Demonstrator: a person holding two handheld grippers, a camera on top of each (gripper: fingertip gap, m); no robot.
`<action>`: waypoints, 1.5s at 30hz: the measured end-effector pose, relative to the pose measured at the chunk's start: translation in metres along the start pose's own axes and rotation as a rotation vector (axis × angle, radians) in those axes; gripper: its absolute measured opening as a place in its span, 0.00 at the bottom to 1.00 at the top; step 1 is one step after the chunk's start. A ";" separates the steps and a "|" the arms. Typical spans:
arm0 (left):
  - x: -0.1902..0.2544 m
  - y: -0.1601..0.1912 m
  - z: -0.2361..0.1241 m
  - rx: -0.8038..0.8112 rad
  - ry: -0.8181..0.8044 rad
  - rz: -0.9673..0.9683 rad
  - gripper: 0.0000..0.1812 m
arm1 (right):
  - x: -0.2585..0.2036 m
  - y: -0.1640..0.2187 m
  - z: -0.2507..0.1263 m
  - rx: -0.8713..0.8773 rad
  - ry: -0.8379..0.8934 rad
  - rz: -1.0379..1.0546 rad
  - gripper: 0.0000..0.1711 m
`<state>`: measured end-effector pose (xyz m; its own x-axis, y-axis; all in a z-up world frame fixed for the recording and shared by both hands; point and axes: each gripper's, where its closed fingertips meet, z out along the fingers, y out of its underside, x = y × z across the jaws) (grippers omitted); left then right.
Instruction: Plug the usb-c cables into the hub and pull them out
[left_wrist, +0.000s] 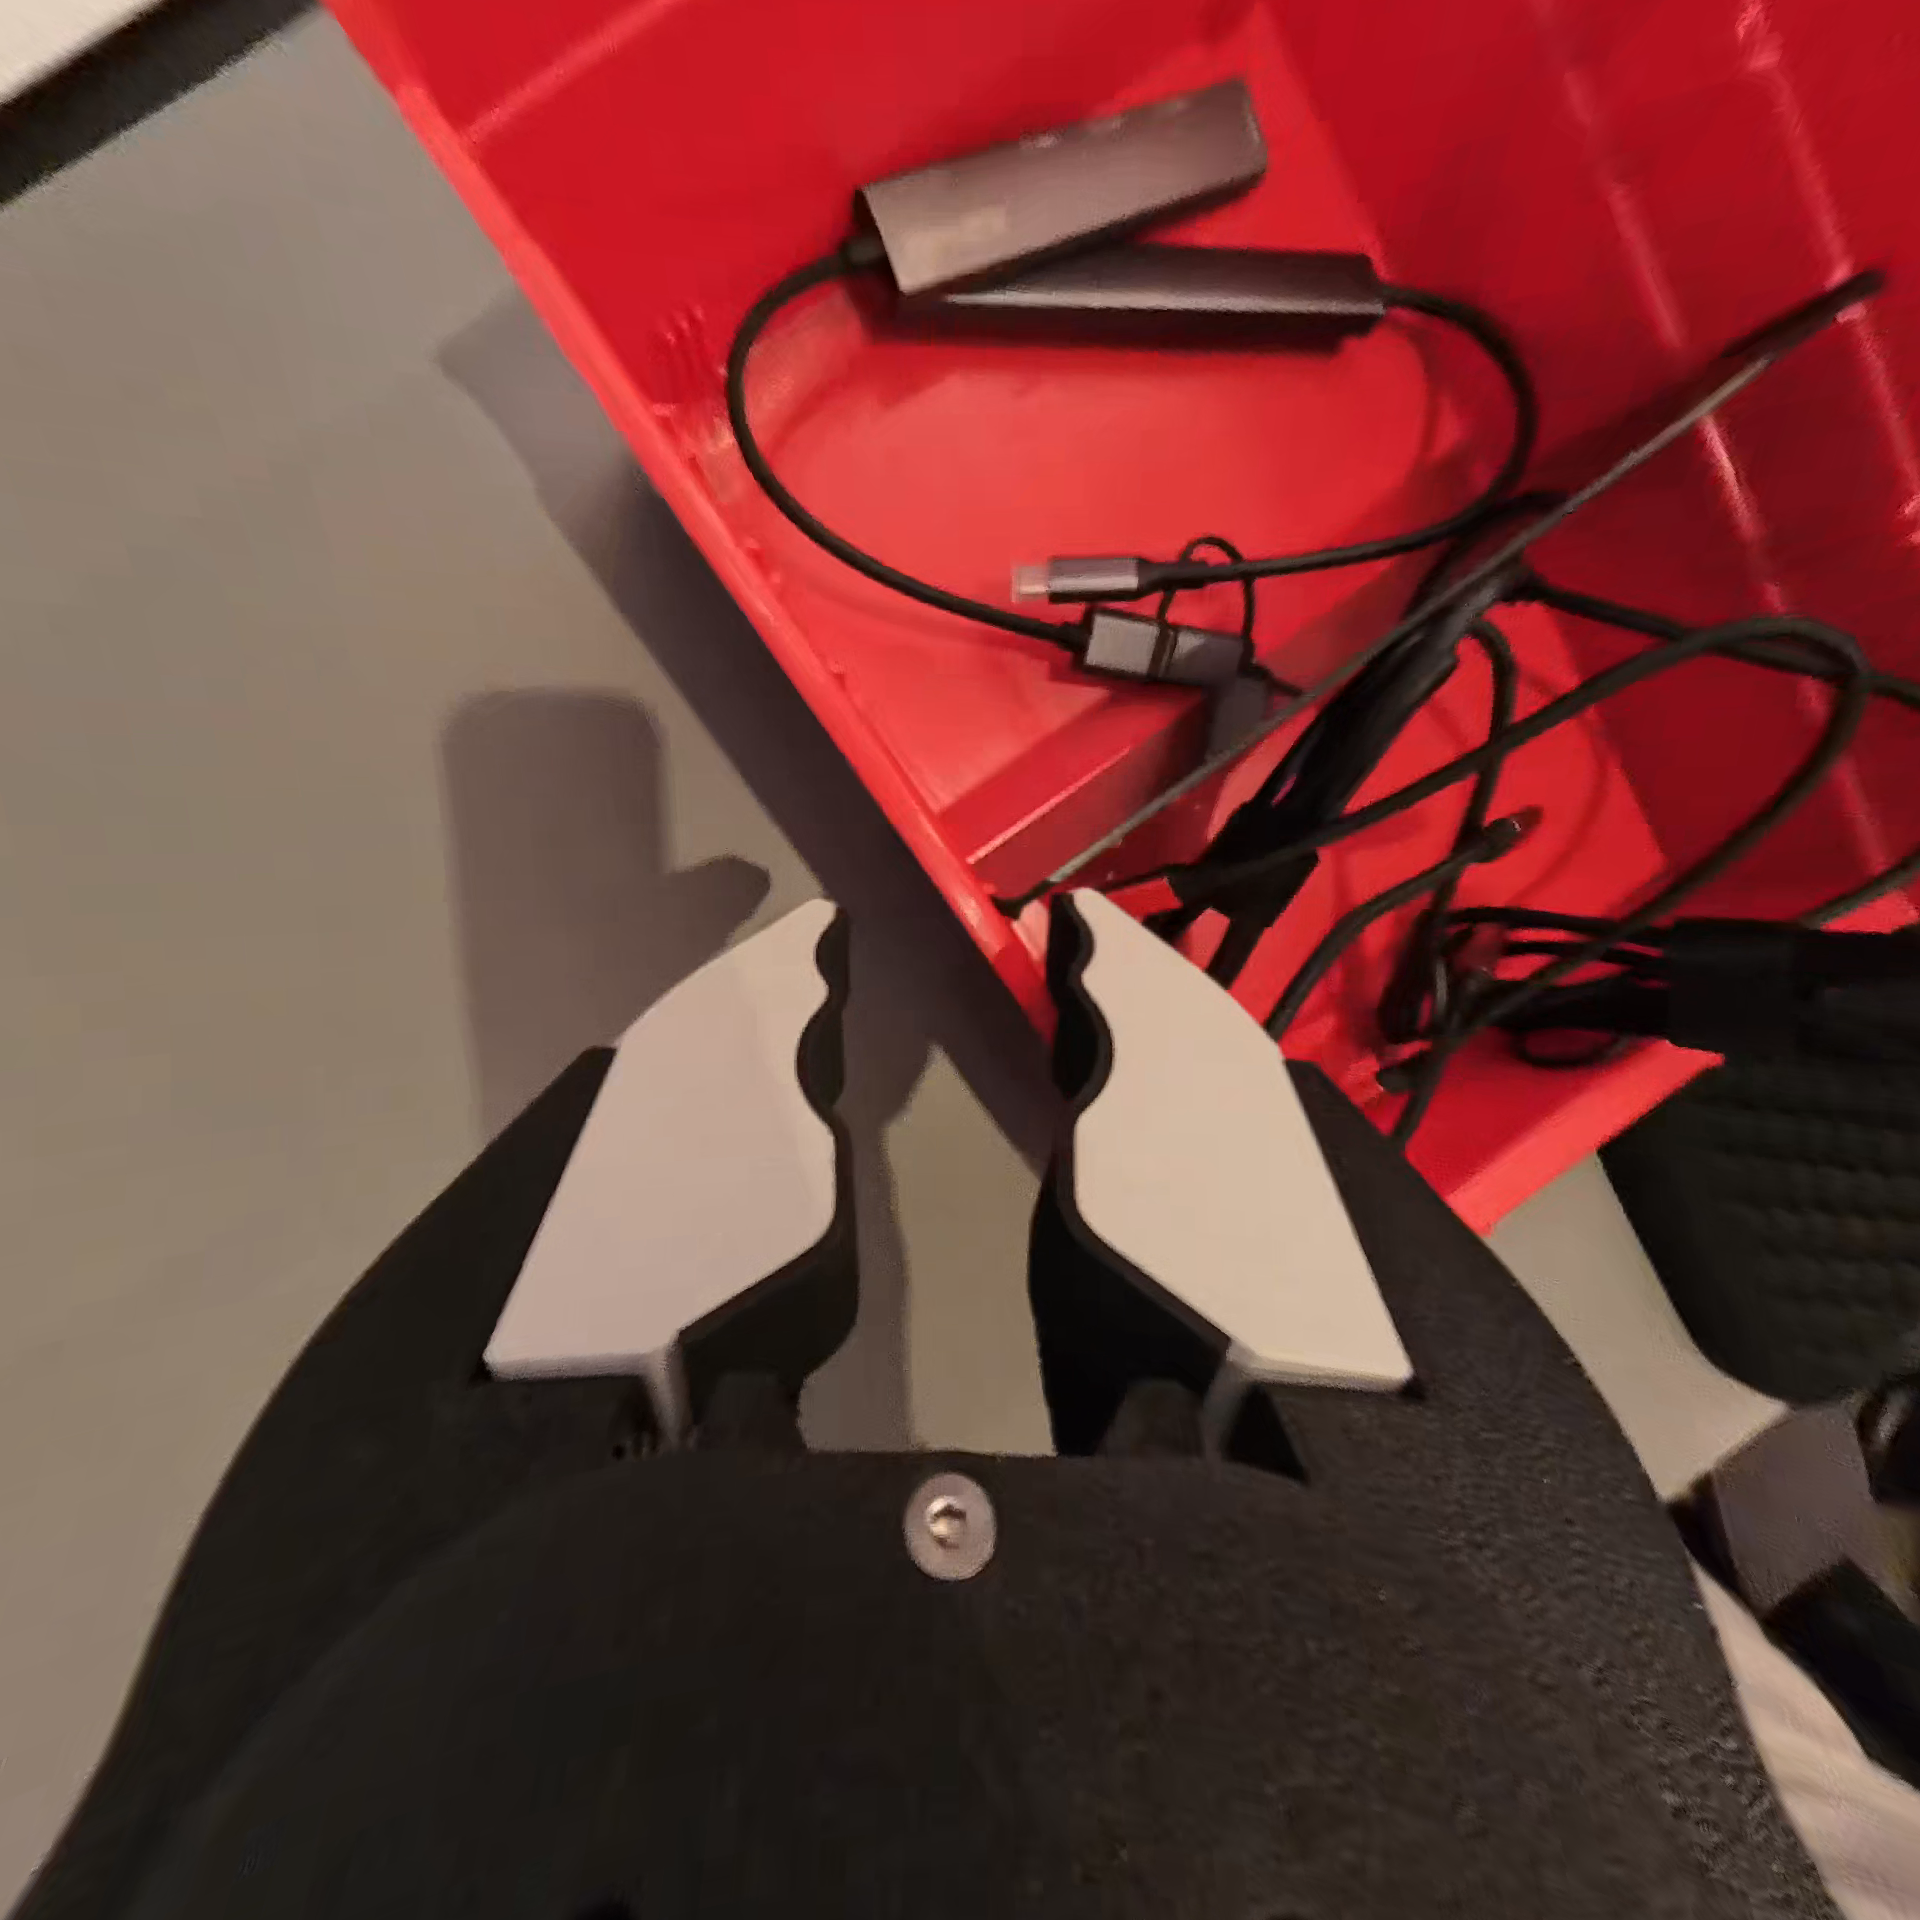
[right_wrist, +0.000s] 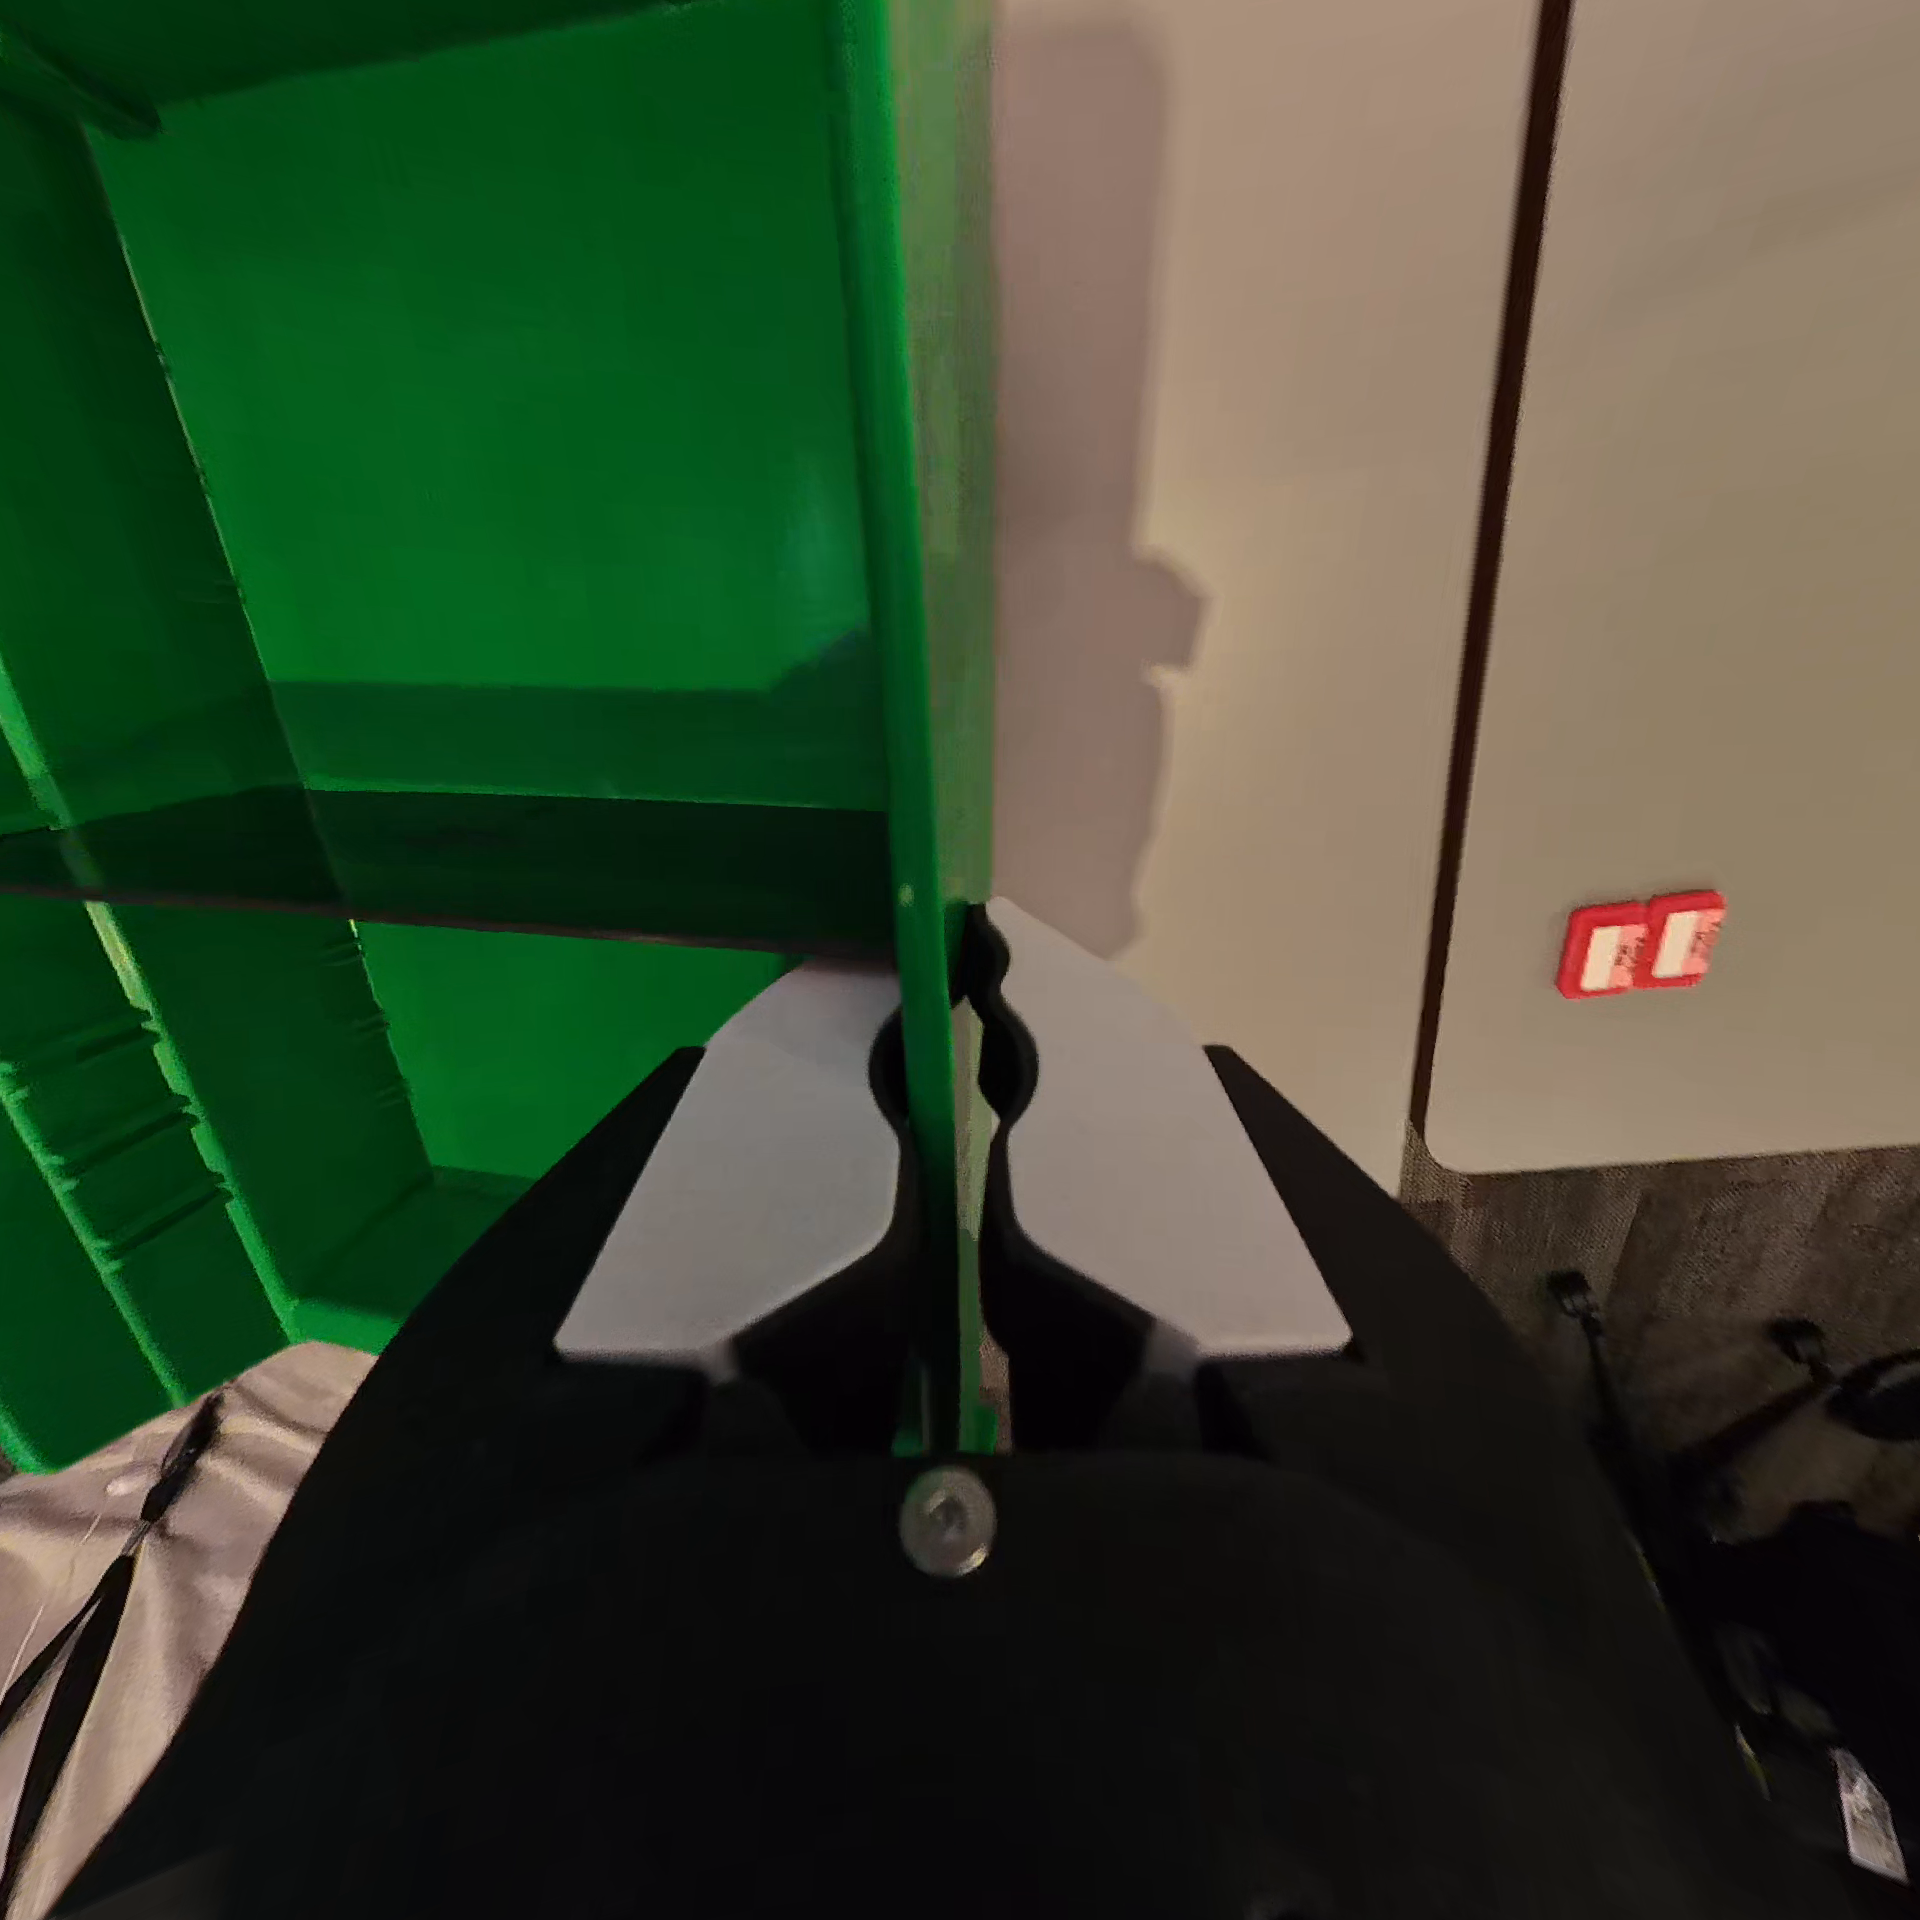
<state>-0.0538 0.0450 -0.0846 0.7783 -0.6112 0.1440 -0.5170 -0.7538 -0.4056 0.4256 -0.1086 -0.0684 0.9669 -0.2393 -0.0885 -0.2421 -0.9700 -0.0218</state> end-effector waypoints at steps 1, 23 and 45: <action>0.002 0.001 0.001 -0.031 0.020 0.006 0.13 | -0.003 -0.002 0.007 -0.003 -0.011 -0.008 0.03; -0.196 0.101 -0.076 -0.257 -0.172 -0.095 0.05 | -0.277 -0.070 0.080 0.052 -0.147 -0.265 0.04; -0.303 0.196 -0.138 -0.237 -0.216 -0.159 0.05 | -0.143 -0.070 0.077 0.061 -0.133 -0.121 0.03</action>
<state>-0.4405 0.0490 -0.0834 0.9000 -0.4355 -0.0154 -0.4317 -0.8861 -0.1689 0.2983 -0.0029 -0.1307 0.9710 -0.1093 -0.2127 -0.1330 -0.9860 -0.1007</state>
